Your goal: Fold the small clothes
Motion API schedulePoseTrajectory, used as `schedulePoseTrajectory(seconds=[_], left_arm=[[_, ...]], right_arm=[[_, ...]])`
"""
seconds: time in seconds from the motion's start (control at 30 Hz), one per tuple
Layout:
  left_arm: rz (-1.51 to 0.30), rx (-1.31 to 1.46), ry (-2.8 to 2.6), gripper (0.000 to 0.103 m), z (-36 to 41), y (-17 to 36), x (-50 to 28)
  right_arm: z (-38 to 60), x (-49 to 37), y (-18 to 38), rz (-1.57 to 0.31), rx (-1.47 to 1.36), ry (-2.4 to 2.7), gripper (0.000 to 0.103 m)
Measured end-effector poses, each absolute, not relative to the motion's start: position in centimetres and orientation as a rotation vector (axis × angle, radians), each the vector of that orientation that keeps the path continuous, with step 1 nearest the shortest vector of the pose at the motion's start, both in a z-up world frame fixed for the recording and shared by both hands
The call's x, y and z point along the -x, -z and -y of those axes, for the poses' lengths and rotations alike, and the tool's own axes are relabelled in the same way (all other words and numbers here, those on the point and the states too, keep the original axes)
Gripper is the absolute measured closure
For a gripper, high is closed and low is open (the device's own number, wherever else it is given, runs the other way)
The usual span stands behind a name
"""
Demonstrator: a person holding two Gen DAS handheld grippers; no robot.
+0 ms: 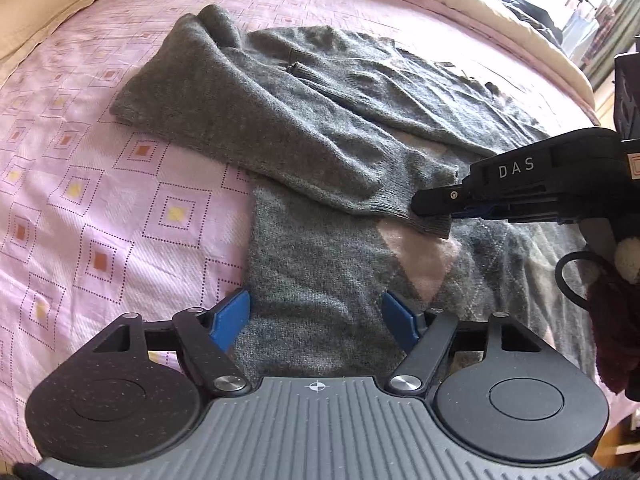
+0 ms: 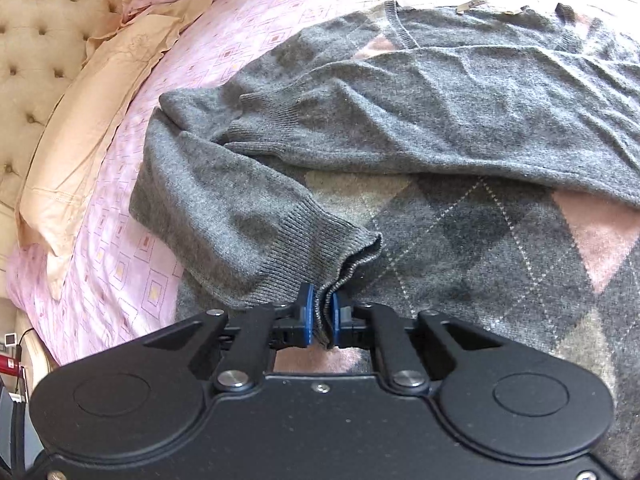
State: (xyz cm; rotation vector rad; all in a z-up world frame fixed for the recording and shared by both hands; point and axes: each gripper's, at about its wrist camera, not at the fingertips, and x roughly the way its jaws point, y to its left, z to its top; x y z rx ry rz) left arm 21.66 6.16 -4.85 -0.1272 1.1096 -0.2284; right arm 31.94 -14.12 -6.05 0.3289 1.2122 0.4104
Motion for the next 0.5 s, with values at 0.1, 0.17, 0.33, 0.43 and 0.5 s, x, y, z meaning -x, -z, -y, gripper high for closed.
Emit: schedulePoseTrajectory(seconds=[0.1, 0.17, 0.33, 0.43, 0.5], left_arm=[[-1.116, 0.104, 0.217, 0.030, -5.7, 4.8, -21.8], [-1.116, 0.084, 0.208, 0.030, -5.3, 4.8, -21.8], [-1.100, 0.016, 0.199, 0.029, -4.3, 5.0, -21.9], [-1.098, -0.013, 0.202, 0.030, -3.9, 4.7, -22.5], [-1.126, 0.026, 0.195, 0.030, -4.2, 4.4, -22.9]], right_arm=[[14.4, -31.9, 6.3, -1.204, -0.336, -0.432, 0.088], [14.8, -31.9, 6.6, -1.198, -0.346, -0.460, 0.088], [15.1, -32.3, 6.8, -1.176, -0.310, -0.552, 0.088], [15.1, -33.0, 6.7, -1.195, -0.316, -0.575, 0.088], [15.0, -33.8, 6.4, -1.216, -0.320, -0.571, 0.091]])
